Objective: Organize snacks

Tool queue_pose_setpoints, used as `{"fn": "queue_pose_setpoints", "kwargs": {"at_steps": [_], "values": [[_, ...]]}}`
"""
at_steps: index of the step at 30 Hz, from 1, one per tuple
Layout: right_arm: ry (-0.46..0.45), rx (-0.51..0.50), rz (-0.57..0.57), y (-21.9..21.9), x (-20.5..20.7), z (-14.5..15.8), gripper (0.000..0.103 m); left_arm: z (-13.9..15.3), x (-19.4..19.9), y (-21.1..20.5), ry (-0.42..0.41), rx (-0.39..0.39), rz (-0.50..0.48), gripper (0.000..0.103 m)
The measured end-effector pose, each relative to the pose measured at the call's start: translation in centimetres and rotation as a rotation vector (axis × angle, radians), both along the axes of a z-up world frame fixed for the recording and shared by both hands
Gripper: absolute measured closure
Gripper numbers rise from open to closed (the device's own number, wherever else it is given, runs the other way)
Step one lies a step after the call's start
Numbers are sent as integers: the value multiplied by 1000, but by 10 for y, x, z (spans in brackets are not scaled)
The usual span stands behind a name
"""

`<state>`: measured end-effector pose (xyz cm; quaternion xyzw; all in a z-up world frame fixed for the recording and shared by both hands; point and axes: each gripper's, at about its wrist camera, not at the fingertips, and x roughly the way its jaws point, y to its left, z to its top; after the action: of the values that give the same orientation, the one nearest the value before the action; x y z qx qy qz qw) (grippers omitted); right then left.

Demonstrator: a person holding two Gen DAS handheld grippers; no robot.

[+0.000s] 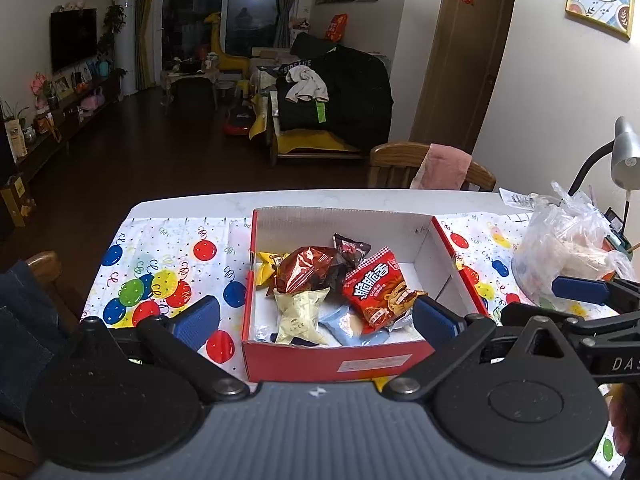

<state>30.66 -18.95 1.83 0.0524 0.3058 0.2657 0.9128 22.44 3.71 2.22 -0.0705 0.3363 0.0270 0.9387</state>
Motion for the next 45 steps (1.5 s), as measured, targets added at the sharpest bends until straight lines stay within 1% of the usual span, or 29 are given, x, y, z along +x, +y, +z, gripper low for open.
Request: {"fn": "queue_pose_setpoints", "kwargs": {"at_steps": [11, 45], "values": [[16, 20, -23, -3, 3, -3, 0, -4, 1, 3, 14, -4, 12, 0], [28, 10, -28, 0, 3, -9, 0, -4, 1, -1, 10, -14, -1, 0]]}}
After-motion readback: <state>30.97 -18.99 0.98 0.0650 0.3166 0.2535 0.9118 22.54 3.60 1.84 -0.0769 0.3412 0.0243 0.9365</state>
